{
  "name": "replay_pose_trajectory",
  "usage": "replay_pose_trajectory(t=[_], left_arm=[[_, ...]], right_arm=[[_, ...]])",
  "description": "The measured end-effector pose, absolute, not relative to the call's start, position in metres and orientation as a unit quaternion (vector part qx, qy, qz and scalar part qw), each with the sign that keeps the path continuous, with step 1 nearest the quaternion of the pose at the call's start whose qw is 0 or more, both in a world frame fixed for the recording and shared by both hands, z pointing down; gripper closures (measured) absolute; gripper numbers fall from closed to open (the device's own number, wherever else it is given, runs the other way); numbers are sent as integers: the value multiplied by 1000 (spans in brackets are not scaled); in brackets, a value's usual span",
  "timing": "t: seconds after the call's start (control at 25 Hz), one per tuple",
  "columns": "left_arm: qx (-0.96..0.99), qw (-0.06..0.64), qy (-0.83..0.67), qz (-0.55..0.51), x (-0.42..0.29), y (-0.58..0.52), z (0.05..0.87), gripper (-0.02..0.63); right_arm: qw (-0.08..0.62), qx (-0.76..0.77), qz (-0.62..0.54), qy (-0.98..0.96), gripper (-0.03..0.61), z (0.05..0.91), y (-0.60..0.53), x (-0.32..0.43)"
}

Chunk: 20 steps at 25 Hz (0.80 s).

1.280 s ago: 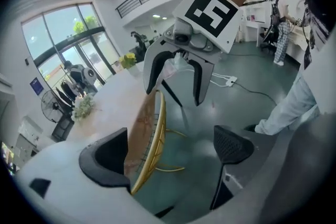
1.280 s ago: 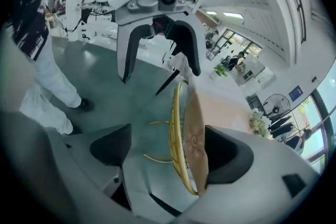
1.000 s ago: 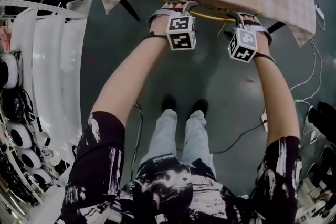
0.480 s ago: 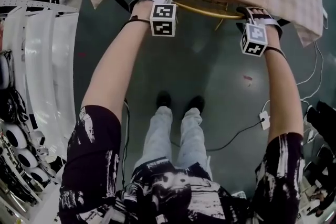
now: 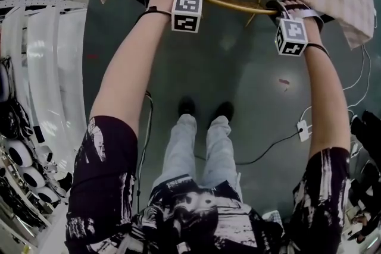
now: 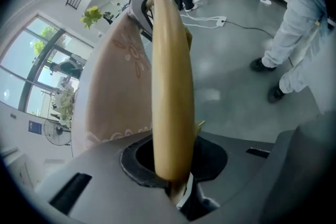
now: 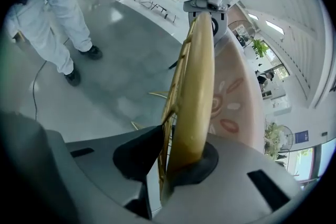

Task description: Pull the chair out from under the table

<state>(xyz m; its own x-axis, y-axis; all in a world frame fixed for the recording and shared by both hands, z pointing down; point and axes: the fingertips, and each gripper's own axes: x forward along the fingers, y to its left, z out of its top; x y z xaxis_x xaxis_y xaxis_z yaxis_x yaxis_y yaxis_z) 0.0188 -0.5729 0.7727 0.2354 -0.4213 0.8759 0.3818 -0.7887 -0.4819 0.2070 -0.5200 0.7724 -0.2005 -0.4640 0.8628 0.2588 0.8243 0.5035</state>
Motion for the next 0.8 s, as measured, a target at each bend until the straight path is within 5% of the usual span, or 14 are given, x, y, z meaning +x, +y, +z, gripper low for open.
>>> replay_pose_trajectory(t=[0.8], left_arm=[[-707, 318, -29, -631, 17, -568, 776, 588]], right_arm=[[628, 54, -225, -743, 572, 774, -519, 207]])
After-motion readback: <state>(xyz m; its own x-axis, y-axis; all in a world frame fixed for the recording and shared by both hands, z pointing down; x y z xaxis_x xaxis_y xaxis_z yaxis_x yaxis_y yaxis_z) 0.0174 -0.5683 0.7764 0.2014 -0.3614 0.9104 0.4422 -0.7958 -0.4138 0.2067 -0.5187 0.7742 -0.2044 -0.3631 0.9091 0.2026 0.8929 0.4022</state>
